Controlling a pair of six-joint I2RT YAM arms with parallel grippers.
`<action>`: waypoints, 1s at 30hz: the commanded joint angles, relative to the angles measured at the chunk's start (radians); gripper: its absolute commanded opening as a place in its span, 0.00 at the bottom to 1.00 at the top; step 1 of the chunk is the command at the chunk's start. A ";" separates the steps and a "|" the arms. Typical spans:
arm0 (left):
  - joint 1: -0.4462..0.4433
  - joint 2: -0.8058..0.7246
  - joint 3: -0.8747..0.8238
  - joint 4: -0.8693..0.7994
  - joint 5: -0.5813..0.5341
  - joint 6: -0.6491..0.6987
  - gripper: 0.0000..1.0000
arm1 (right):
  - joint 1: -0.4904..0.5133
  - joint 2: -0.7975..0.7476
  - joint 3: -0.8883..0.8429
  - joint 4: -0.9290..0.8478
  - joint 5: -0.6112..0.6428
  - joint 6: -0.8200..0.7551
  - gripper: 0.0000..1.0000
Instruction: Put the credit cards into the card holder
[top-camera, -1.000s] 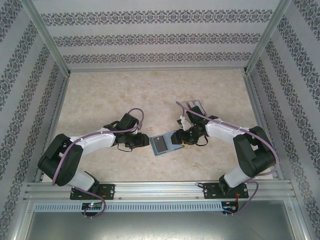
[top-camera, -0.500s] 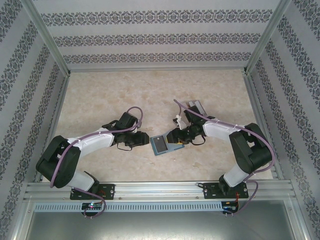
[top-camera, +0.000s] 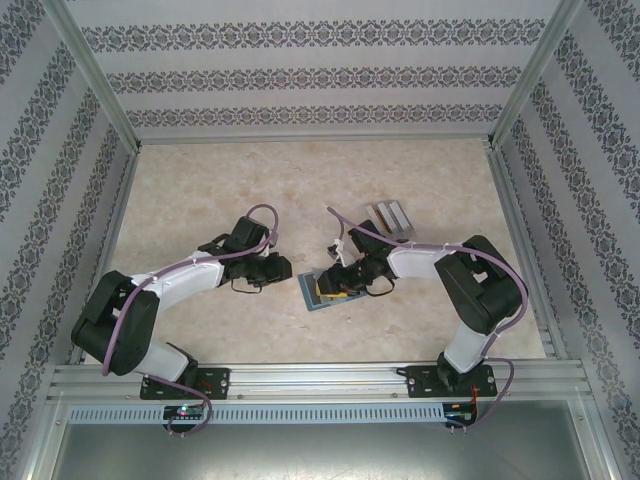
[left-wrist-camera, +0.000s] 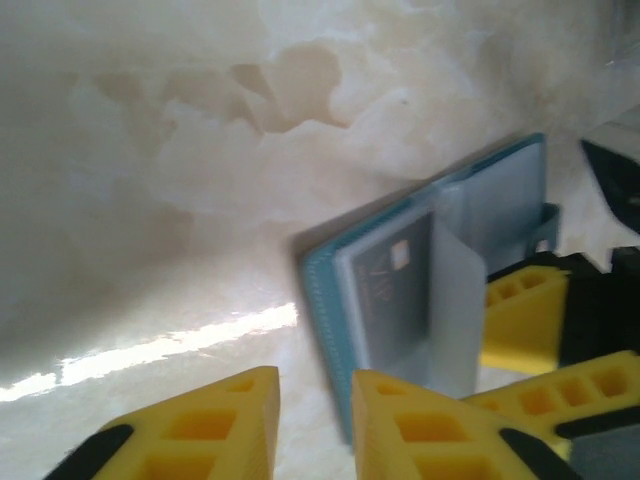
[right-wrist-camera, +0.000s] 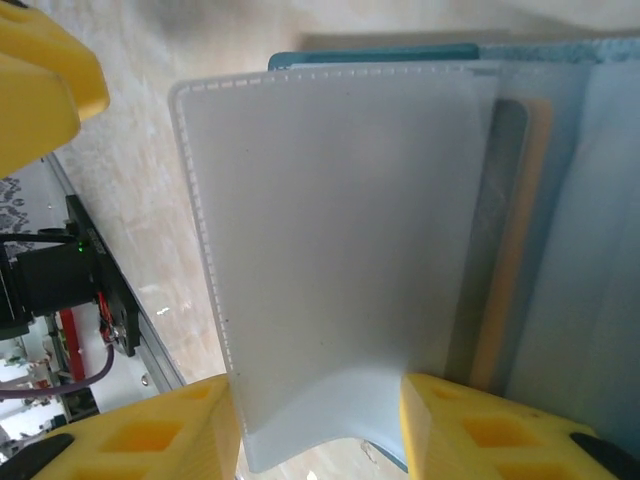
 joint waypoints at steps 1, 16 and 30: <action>0.007 0.017 0.008 0.117 0.099 -0.054 0.21 | 0.004 0.037 0.005 0.044 -0.020 0.045 0.44; -0.001 0.071 0.034 0.148 0.108 -0.104 0.20 | 0.042 0.045 0.054 0.078 -0.051 0.119 0.53; -0.066 0.190 0.022 0.342 0.180 -0.210 0.10 | 0.049 0.091 0.027 0.130 0.007 0.162 0.27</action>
